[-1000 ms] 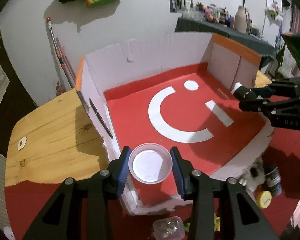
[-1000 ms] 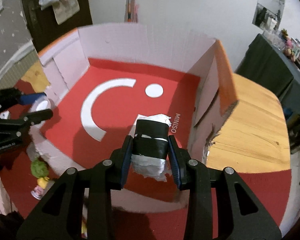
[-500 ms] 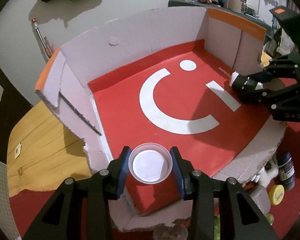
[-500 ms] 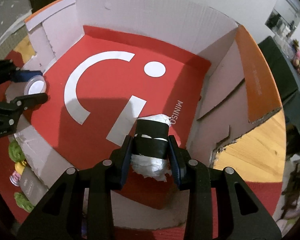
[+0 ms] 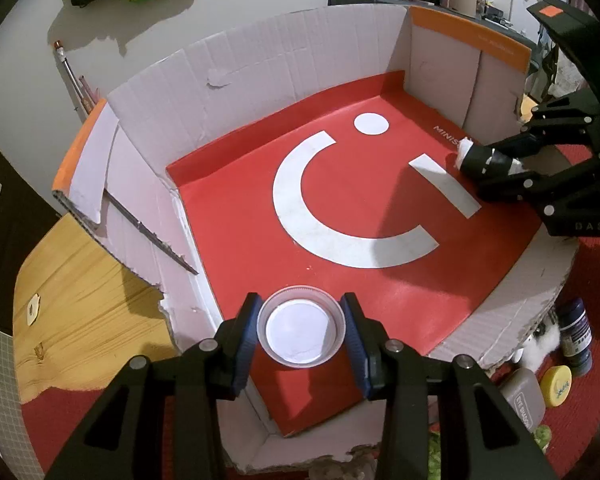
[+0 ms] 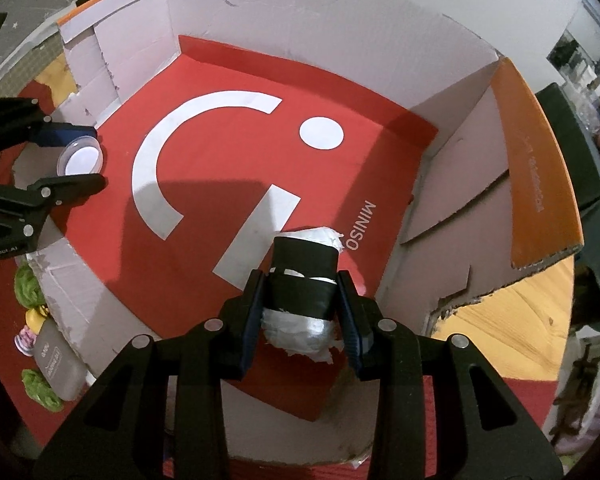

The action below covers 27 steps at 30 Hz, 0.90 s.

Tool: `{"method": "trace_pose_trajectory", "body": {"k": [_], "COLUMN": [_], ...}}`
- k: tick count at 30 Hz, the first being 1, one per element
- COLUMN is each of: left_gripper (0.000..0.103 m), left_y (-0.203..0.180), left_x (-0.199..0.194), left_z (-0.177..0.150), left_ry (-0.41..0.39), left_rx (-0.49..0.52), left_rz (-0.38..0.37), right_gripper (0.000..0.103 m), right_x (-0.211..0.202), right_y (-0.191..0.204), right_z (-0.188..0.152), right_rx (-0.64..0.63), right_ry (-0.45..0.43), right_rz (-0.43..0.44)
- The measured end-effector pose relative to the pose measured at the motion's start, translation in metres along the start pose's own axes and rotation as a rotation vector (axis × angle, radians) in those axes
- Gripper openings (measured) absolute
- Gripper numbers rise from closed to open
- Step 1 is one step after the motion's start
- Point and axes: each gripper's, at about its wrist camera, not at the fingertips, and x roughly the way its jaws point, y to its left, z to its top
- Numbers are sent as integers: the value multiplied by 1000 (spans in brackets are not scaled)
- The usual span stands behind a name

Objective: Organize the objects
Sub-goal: 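Carry the cup lid and the roll into the box with both tools, then open both tools to release the cup lid and roll in the box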

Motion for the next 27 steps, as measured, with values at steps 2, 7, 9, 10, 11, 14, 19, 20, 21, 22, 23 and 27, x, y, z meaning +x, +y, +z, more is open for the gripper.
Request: {"method": "trace_pose_trajectory", "body": {"k": [2,7,9,10,11,14,19,20,21,22,23,27], "left_gripper": [43,43,43,43,43,43,43,43,43,43,43,45], "left_y": [0,1,1,0,0,0,0,0,0,0,0,0], "left_x": [1,2,2,2,2,3,2,2,2,2,2,1], "left_z": [1,1,2,2,2,3,3,3,3,2,2,2], "left_ry": [2,4,4,5,5,4,4,4,4,4,4,2], "left_rx": [0,-2,-2,-2,-3,-7,-7,-8,-9,-10,-8,-8], "left_rz": [0,-2,-2,-2,-3,-5,-5,-5,-6,-7,-7,-2], "right_gripper": [34,34,34,35,36,38,38,38,38,38,39,42], "right_x": [0,-2,-2,-3,-3,-4,-7,-7,-8,-8,-9,-11], "right_y": [-1,-1,-1,-1,0,1,0,0,0,0,0,0], "right_z": [-1,-4,-6,-7,-7,-10,-14,-15,-16,-17,-18,-22], "right_rx": [3,3,5,2,-1,-5,-1,0,0,1,1,4], "right_ry": [4,10,10,10,9,7,7,7,7,7,7,7], "right_rz": [4,5,5,1,-6,-16,-15,-15,-13,-13,-12,-4]}}
